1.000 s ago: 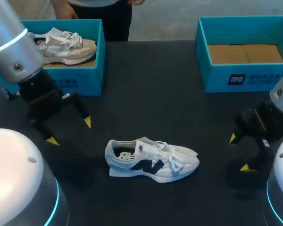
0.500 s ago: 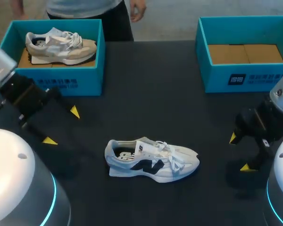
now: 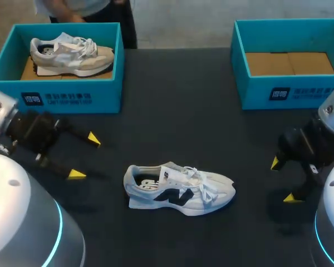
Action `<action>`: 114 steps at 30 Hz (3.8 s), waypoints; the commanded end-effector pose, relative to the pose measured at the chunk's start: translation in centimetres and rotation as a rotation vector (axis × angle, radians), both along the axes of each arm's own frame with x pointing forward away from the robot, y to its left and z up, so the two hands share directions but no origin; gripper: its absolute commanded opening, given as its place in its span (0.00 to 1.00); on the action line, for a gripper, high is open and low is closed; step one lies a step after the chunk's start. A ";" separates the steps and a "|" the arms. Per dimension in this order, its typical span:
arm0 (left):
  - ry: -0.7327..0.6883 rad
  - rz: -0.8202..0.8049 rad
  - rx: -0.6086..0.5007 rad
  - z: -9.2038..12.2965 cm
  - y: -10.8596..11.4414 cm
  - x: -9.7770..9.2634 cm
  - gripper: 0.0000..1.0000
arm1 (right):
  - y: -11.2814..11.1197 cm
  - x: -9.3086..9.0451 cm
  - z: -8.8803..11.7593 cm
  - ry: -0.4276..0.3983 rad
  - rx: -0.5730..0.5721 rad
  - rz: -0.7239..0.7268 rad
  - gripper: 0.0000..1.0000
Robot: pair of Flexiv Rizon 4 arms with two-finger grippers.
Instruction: Take the shoe out of the shoebox, open the shoe tongue, remove and reinsert the insole, then place the shoe into the shoebox
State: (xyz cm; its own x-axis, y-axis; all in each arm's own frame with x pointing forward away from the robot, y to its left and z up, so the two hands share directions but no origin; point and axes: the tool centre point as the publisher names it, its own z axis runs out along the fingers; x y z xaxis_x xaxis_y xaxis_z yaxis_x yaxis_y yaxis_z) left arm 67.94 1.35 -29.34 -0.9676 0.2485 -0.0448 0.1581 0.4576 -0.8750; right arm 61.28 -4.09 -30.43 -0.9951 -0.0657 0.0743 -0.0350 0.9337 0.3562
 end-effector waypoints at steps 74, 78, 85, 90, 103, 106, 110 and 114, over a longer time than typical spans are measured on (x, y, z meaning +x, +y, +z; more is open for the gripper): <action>0.166 0.198 -0.239 -11.2 -4.2 0.1 1.00 | 0.1 -0.1 -0.1 -0.002 -0.002 -0.001 1.00; 0.178 0.214 -0.261 -11.4 -4.9 0.5 1.00 | 0.1 -0.1 -0.1 -0.002 -0.002 -0.001 1.00; 0.175 0.224 -0.281 -11.7 -6.5 0.4 1.00 | 0.1 -0.1 -0.1 -0.002 -0.002 -0.001 1.00; 0.179 0.204 -0.286 -11.6 -7.3 -0.1 1.00 | 0.1 -0.1 -0.1 -0.002 -0.002 -0.001 1.00; 0.188 0.172 -0.283 -11.9 -9.0 -0.5 1.00 | 0.1 -0.1 -0.1 -0.002 -0.002 -0.001 1.00; 0.190 0.161 -0.282 -12.0 -9.4 -0.8 1.00 | 0.1 -0.1 -0.1 -0.002 -0.002 -0.001 1.00; 0.186 0.155 -0.282 -12.1 -9.7 -0.9 1.00 | 0.1 -0.1 -0.1 -0.002 -0.002 -0.001 1.00; 0.187 0.157 -0.286 -12.1 -10.0 -0.8 1.00 | 0.1 -0.1 -0.1 -0.002 -0.002 -0.001 1.00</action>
